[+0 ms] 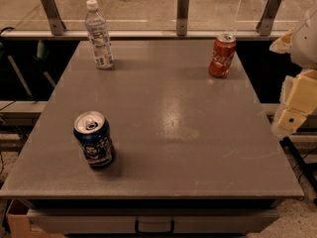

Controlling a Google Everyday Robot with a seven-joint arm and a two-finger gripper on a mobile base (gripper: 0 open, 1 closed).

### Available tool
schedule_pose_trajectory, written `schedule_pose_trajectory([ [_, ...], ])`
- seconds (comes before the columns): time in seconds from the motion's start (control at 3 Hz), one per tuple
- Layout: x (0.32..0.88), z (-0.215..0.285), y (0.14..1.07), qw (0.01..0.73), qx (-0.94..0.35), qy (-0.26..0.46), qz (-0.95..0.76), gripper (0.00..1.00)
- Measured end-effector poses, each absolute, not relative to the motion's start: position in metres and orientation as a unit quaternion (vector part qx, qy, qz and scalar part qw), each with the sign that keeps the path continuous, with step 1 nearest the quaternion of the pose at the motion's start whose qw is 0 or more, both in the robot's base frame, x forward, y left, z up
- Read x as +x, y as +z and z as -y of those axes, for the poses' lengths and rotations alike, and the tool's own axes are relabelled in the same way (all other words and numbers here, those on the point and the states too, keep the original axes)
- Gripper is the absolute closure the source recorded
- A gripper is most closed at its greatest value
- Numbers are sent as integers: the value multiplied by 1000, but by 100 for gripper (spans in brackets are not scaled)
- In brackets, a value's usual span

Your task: Knock pepsi can over

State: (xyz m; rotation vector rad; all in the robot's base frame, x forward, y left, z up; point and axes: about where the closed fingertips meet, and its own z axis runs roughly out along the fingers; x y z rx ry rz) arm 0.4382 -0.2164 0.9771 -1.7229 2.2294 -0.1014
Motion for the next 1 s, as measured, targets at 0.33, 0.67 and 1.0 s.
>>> schedule_pose_trajectory([
  [0.33,438,216,977,161,-603,-36,-780,0],
  [0.67,446,187,959,172,-618,3,-767,0],
  [1.0,450,112,922,188,-664,78,-720,0],
])
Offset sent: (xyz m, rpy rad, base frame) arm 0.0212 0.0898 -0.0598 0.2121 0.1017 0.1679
